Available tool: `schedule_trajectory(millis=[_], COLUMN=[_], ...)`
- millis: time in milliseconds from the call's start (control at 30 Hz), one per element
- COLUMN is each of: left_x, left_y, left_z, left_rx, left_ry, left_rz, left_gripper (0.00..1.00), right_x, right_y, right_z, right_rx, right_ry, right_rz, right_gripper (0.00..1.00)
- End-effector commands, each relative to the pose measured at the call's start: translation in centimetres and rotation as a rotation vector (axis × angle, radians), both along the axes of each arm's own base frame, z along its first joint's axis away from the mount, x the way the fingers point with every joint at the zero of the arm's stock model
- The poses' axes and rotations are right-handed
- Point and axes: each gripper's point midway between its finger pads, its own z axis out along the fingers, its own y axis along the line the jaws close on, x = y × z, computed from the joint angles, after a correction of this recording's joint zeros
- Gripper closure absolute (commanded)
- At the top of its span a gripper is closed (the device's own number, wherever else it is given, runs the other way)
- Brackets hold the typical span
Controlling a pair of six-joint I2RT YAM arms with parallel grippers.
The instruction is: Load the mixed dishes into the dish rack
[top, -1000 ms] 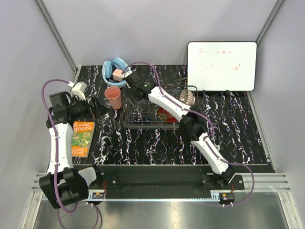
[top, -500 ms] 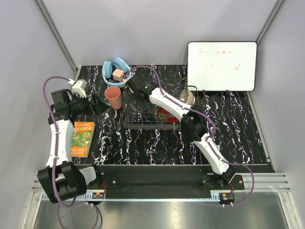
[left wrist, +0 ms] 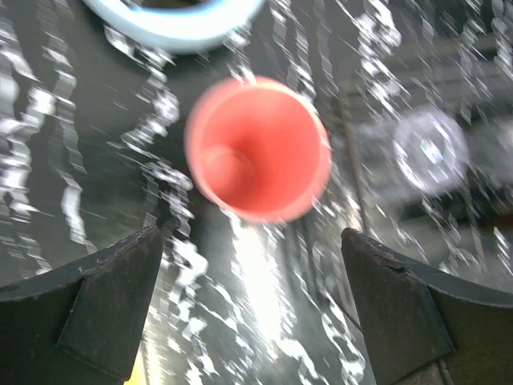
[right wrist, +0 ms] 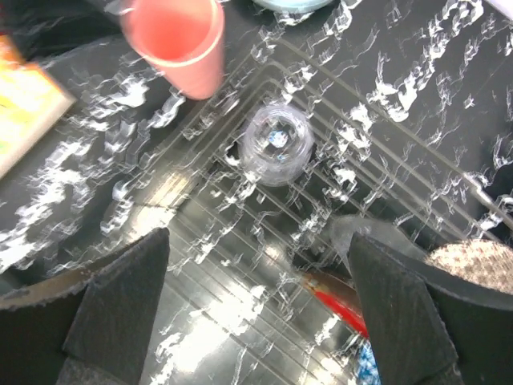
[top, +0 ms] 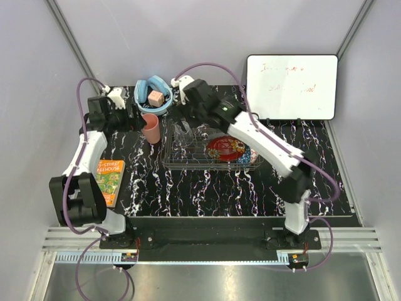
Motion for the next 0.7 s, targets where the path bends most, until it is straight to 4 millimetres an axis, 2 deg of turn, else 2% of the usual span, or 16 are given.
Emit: schedule_trajectory(millis=[0, 67, 200, 533, 633, 667], left_x=[4.0, 4.7, 5.2, 6.2, 6.3, 6.2], left_y=[2.9, 3.2, 2.2, 1.3, 1.5, 1.5], left_z=[3.4, 2.6, 0.7, -3.6, -4.9, -5.2], left_rx=[0.081, 0.082, 0.099, 0.134, 0.141, 0.138], left_ry=[-0.138, -0.124, -0.082, 0.002, 0.032, 0.038], left_rz=[0.13, 0.144, 0.123, 0.101, 0.109, 0.106], left_gripper=[0.05, 0.07, 0.29, 0.33, 0.57, 0.76], right_x=[-3.6, -5.0, -6.4, -7.7, -7.9, -7.9], right_y=[-0.8, -2.2, -3.5, -6.2, -6.8, -6.9], right_z=[7.1, 7.5, 8.0, 7.4, 7.4, 7.3], right_rx=[0.255, 0.291, 0.337, 0.358, 0.359, 0.358], right_ry=[-0.094, -0.1, -0.1, -0.096, -0.101, -0.1], right_rz=[0.042, 0.038, 0.028, -0.043, -0.06, -0.066], right_gripper=[0.0, 0.0, 0.02, 0.03, 0.06, 0.06])
